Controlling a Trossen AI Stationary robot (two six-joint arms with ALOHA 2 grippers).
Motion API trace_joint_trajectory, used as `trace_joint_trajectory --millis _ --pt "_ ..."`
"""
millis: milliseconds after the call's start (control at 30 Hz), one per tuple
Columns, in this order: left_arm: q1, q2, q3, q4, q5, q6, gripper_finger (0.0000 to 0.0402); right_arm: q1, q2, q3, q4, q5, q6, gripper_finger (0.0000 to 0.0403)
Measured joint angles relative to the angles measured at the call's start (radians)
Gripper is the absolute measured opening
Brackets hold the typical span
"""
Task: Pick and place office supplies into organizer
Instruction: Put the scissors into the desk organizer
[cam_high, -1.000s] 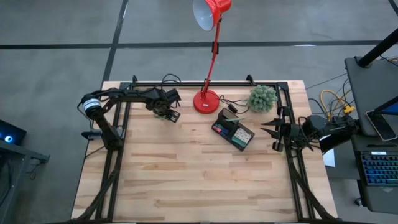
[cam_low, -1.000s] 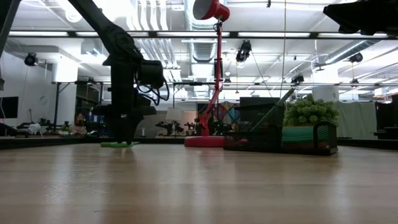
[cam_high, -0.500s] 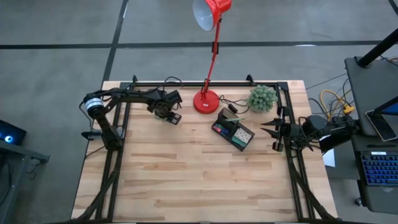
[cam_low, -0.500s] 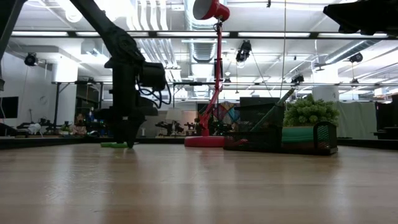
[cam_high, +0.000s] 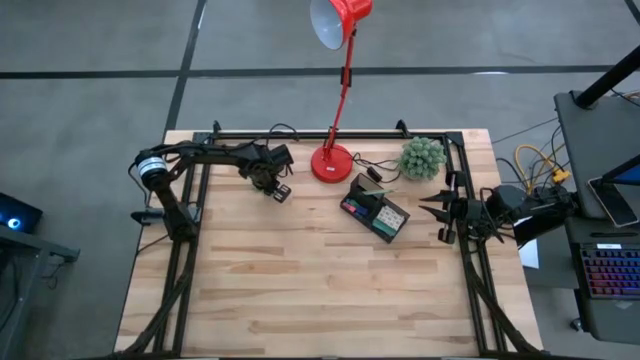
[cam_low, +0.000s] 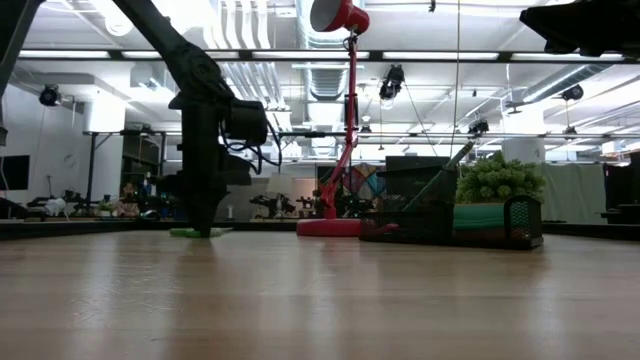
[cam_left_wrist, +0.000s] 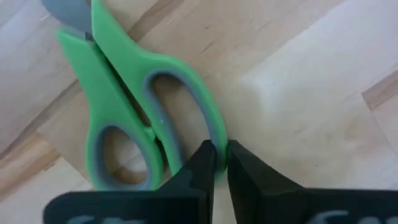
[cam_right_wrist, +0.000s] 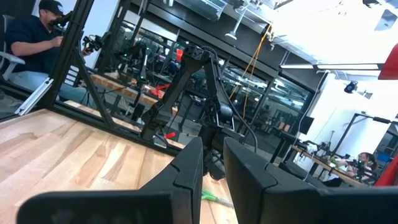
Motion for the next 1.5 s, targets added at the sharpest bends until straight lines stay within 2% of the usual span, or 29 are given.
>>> trace_joint_trajectory --millis 167,400,533,800,1033,1300,1433,1500 --pt "0.001 -0.001 0.007 -0.011 0.005 0.017 0.0011 0.0 0.0 0.0 0.0 0.0 0.0 0.0056" --pt "-0.008 -0.07 0.043 -0.118 0.082 0.051 0.0011 0.0 0.0 0.0 0.0 0.0 -0.008 0.0056" --pt "-0.027 -0.16 0.081 -0.127 0.144 0.051 0.0011 0.0 0.0 0.0 0.001 0.0 -0.008 0.0056" --pt "-0.108 -0.341 0.078 -0.148 0.224 0.034 0.0011 0.0 0.0 0.0 0.001 0.0 -0.014 0.0056" --pt "-0.229 -0.416 0.078 -0.042 0.294 -0.014 0.0011 0.0 0.0 0.0 0.002 0.0 -0.014 0.0056" --pt "-0.383 -0.42 0.09 0.098 0.4 0.001 0.0011 0.0 0.0 0.0 0.004 0.0 -0.01 0.0056" --pt "-0.438 -0.41 0.121 0.123 0.405 0.034 0.0011 0.0 0.0 0.0 0.004 0.0 -0.011 0.0056" --pt "-0.468 -0.393 0.132 0.214 0.407 0.059 0.0011 0.0 0.0 0.0 0.005 0.0 -0.012 0.0056"
